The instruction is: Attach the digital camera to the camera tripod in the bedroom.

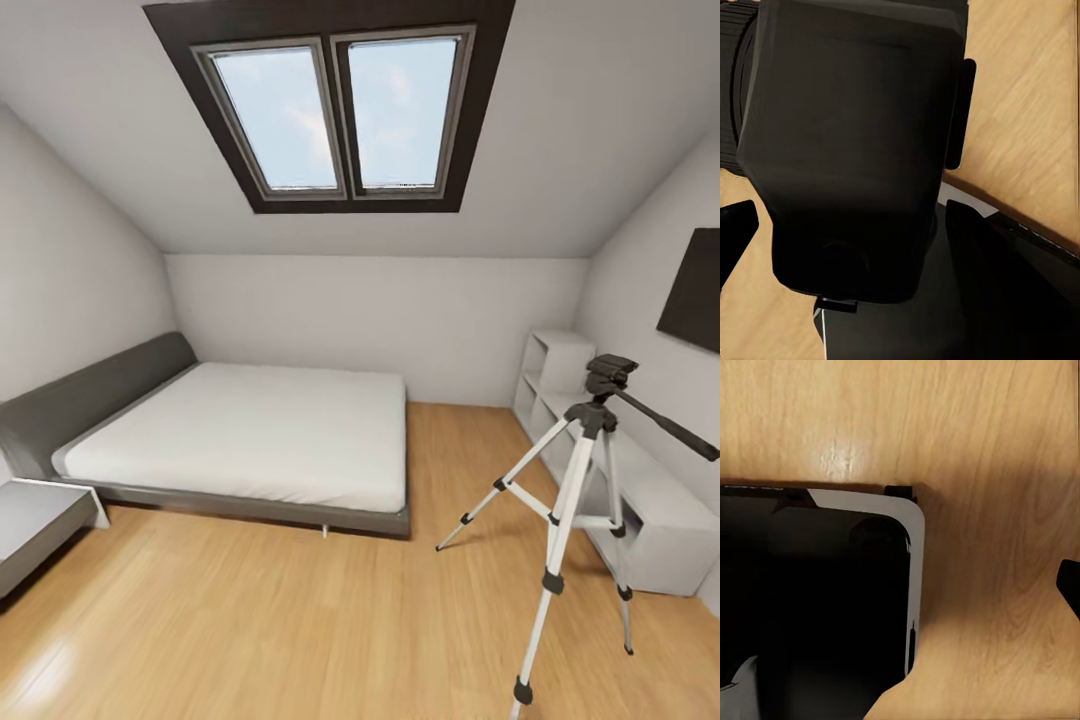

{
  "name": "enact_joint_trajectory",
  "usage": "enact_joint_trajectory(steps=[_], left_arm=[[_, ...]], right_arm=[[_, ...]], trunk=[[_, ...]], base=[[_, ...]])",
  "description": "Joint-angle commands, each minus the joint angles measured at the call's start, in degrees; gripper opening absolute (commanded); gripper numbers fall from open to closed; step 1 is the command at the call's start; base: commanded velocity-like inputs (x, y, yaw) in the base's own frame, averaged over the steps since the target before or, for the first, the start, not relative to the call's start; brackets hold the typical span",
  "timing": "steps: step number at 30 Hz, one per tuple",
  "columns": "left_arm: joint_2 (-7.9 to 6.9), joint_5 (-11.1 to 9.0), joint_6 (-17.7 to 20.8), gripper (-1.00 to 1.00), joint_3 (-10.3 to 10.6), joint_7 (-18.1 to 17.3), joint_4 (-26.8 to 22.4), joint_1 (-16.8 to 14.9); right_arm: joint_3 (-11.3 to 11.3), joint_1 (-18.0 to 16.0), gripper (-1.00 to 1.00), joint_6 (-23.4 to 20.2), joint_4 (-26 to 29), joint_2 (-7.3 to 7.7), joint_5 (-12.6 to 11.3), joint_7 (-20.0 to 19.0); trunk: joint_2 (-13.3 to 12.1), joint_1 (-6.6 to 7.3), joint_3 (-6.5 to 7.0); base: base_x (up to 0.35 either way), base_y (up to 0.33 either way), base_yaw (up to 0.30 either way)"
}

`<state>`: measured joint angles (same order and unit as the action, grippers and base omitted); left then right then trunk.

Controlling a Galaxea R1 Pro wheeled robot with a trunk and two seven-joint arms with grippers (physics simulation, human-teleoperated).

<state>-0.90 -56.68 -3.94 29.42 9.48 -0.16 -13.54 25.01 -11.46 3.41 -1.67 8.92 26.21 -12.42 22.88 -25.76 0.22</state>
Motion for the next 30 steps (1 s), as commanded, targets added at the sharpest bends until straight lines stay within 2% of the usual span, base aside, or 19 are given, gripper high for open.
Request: enact_joint_trajectory(steps=[1, 15, 30], left_arm=[[0.0, -0.36, -0.1, -1.0, 0.52, 0.1, -0.01, 0.01], [0.02, -0.02, -0.1, -1.0, 0.54, 0.07, -0.01, 0.01], [0.02, 0.25, -0.1, -1.0, 0.55, 0.01, -0.01, 0.01]], right_arm=[[0.48, -0.06, 1.0, 0.28, -0.18, 0.06, 0.5, -0.06], [0.48, -0.06, 1.0, 0.26, -0.18, 0.17, 0.5, -0.09], [0.48, -0.06, 1.0, 0.22, -0.17, 0.22, 0.58, -0.15]], trunk=[[0.04, -0.02, -0.02], [0.04, -0.02, -0.02], [0.04, -0.02, -0.02]], base=[[0.0, 0.0, -0.294], [0.007, 0.004, -0.289], [0.256, 0.179, -0.035]])
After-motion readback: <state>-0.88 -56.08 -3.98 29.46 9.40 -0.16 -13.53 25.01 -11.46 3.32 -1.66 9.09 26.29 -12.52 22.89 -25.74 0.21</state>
